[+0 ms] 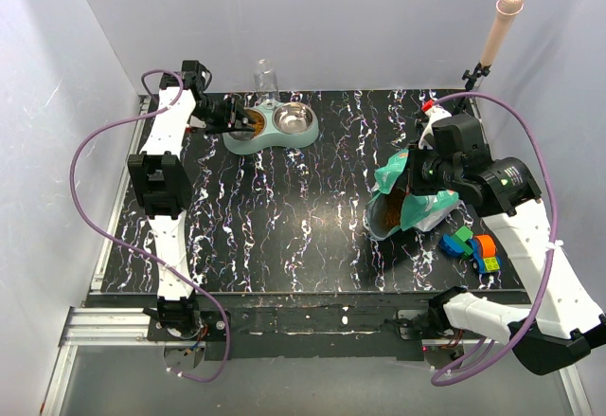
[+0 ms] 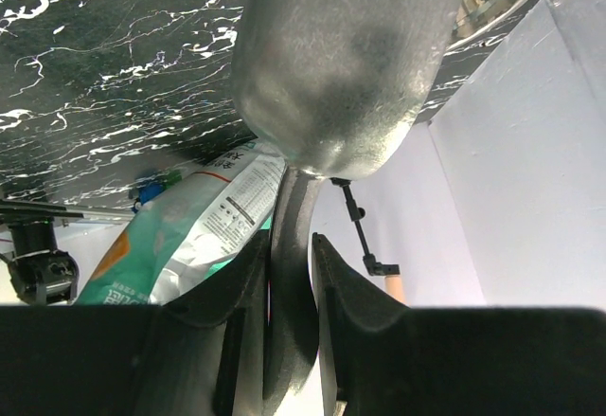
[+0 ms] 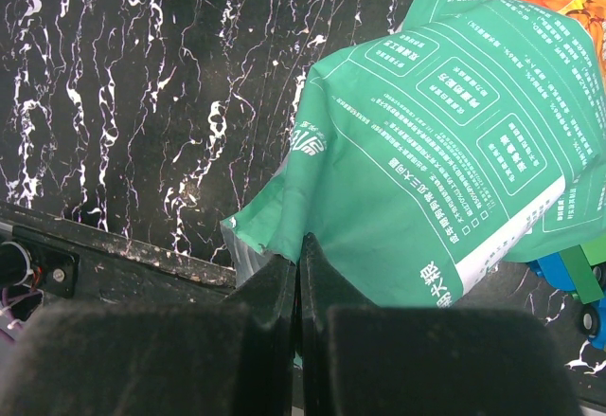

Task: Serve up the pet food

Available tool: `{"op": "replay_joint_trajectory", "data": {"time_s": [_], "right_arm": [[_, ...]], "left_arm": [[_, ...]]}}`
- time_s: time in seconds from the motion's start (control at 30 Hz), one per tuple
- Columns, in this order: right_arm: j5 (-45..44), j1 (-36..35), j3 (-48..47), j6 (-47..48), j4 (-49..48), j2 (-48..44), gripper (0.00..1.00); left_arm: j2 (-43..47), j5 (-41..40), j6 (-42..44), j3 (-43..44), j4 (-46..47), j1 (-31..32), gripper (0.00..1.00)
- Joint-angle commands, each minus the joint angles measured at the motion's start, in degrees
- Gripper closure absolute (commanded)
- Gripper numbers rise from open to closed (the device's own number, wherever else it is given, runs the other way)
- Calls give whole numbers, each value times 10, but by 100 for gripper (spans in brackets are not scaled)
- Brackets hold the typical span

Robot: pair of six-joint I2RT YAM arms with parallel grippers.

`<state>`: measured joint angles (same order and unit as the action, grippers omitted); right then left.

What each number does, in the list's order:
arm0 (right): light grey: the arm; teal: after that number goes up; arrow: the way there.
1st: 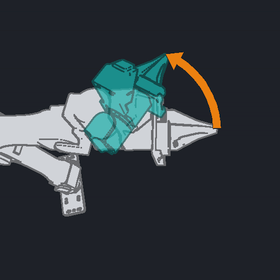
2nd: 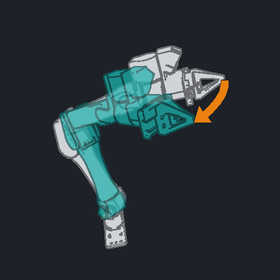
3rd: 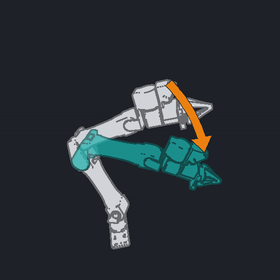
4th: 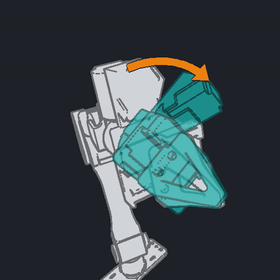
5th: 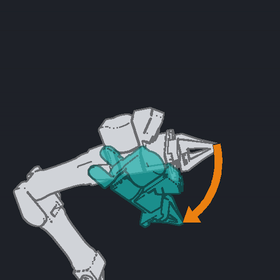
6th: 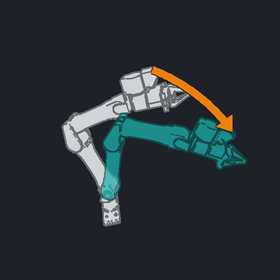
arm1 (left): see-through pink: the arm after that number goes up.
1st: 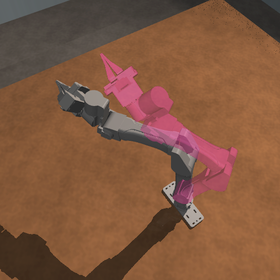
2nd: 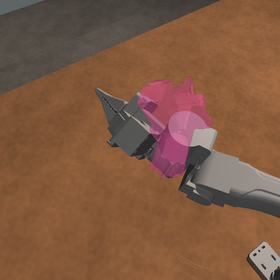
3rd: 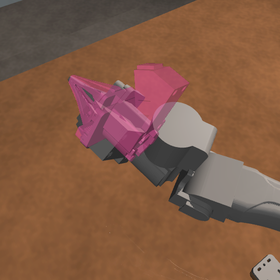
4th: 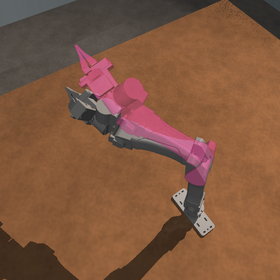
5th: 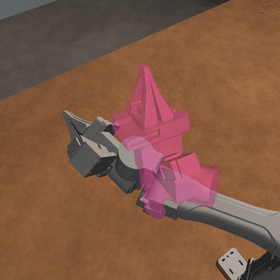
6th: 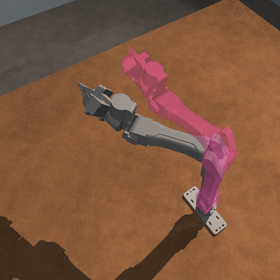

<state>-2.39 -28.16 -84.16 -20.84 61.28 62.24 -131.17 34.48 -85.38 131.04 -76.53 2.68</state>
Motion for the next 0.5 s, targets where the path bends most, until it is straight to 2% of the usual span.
{"op": "replay_joint_trajectory", "data": {"time_s": [0.0, 0.2, 0.47], "right_arm": [[5, -2, -25, -6, -82, -22, 99], [0, -2, -27, -6, -78, -24, 99], [2, -2, -31, -8, -78, -20, 99]], "left_arm": [[15, -3, -37, 37, -145, -1, 100], [37, -12, -78, 47, -125, 0, 100], [48, -19, -82, 25, -143, 4, 100]]}}
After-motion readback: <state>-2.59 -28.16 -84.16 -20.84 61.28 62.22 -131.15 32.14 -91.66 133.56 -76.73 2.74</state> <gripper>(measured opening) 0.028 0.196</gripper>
